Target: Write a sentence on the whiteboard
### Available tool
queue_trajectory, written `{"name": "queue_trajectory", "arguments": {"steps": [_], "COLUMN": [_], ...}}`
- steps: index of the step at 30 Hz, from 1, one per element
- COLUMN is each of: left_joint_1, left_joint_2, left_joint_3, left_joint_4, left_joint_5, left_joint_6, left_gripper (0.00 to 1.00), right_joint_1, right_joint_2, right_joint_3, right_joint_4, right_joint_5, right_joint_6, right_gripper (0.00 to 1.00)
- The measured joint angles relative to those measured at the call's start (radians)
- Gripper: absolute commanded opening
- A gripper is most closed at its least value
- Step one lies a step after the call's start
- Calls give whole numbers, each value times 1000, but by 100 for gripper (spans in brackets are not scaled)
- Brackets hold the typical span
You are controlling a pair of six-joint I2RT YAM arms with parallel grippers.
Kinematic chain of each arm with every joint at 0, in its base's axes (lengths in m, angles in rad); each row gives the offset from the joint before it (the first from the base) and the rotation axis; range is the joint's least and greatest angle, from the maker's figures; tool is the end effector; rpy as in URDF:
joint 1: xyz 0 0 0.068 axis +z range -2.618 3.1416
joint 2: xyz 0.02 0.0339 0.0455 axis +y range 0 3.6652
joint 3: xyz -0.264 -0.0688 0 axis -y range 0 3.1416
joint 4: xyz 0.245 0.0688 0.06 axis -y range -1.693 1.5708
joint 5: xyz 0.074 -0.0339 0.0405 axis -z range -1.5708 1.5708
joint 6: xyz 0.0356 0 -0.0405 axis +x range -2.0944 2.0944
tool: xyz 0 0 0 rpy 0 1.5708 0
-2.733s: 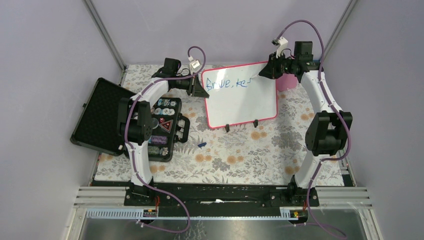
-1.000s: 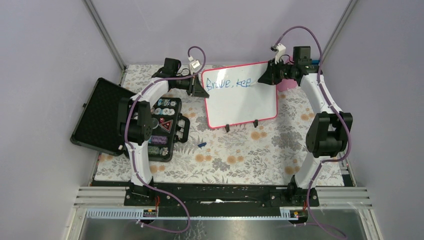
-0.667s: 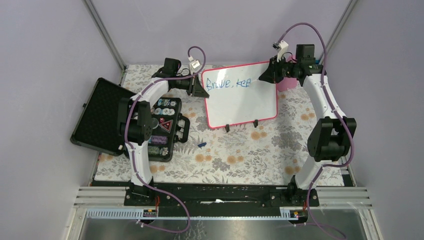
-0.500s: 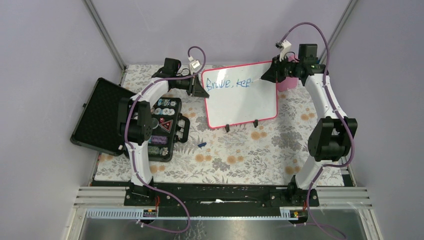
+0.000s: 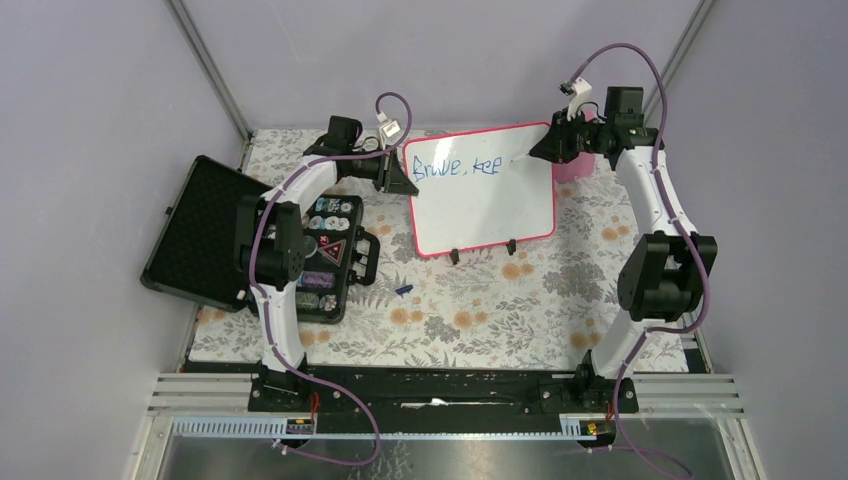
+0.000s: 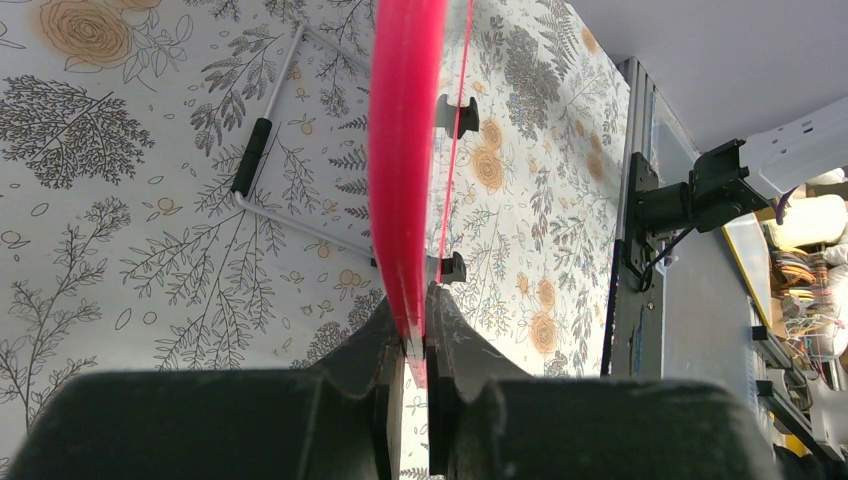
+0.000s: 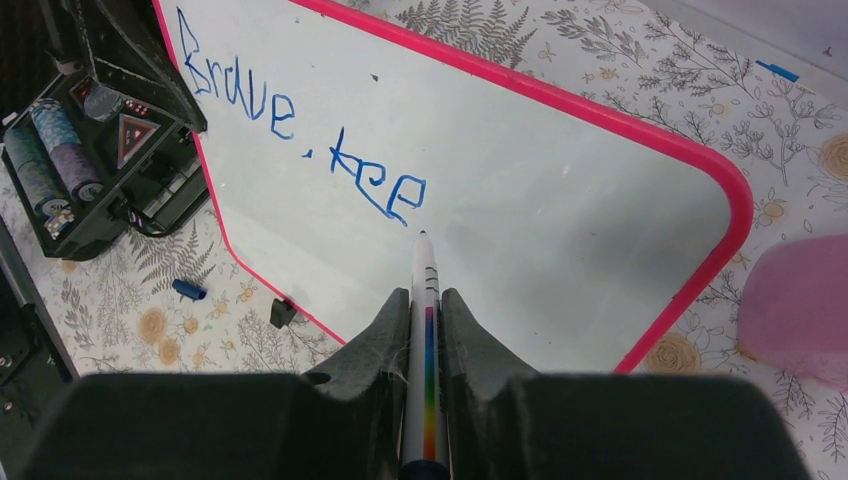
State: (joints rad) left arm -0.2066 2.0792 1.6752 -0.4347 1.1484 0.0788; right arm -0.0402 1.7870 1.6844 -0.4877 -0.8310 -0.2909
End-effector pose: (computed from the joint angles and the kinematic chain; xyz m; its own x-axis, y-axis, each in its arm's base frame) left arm 0.4402 -0.1254 0.2371 -0.6721 0.1738 -0.7198 0.7360 0.2633 -0.6237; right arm 0.4086 0.0099 0.3514 -0.3647 -0.1788 -0.9138 -0.7209 0.6753 0.1556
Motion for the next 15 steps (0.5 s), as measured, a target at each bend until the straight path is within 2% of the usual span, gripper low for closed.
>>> {"name": "queue_trajectory", "arguments": {"steps": [15], "left_joint_1": [0], "left_joint_2": [0], "left_joint_3": [0], "left_joint_4": [3], "left_joint_5": [0], "left_joint_6": [-1], "left_gripper": [0], "right_joint_1": [25], "right_joint_2": [48], "right_joint_3": [19], "right_joint_4": [23], "right_joint_5": [4], "right_joint_6": [17], "right_gripper": [0]}}
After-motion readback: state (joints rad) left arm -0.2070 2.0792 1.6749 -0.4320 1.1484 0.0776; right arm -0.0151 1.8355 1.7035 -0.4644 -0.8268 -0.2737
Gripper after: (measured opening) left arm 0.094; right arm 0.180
